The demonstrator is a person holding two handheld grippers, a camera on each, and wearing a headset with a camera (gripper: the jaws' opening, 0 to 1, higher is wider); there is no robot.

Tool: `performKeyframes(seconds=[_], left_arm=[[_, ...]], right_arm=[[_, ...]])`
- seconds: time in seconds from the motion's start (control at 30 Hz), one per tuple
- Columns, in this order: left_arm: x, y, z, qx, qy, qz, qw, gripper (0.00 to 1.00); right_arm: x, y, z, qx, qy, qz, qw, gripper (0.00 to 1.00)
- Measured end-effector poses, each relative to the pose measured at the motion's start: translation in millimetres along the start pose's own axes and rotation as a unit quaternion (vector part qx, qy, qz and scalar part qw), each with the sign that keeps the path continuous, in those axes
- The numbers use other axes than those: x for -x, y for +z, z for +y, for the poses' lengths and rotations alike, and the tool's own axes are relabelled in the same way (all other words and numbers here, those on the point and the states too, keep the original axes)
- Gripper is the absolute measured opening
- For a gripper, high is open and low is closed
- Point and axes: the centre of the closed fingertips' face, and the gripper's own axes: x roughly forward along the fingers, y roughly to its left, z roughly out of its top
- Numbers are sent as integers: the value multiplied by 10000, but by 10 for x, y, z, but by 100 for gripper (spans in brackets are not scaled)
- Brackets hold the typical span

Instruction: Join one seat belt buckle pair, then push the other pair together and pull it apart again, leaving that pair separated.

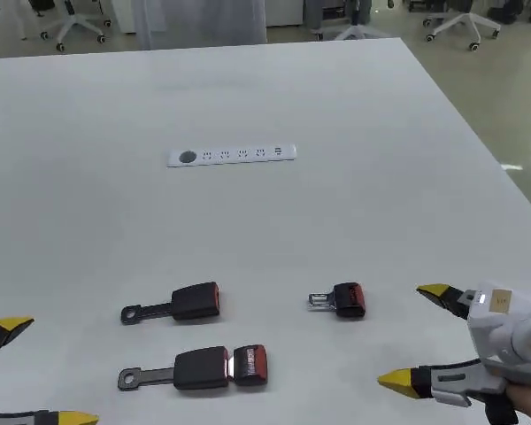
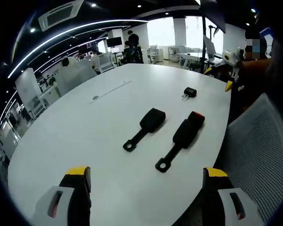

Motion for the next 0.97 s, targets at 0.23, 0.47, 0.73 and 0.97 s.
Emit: performKeyframes(seconds=[0.23,0.47,0.73,0.97], left_arm=[[-2,-27,-21,-20,5,-57,10000,100],[5,-50,33,40,159,-68,9998,100],[18,-84,19,1,175,-58,9998,100],[45,-117,-14,-68,184,-21,9998,100]], right_arm=[[-20,-50,24,-193,-156,28,9997,100],[-7,-43,-10,-340,-296,-90,9989,100],[49,-73,-4,-345,-379,-58,9987,100],[61,-85,50,-310,-321,-45,9990,99]])
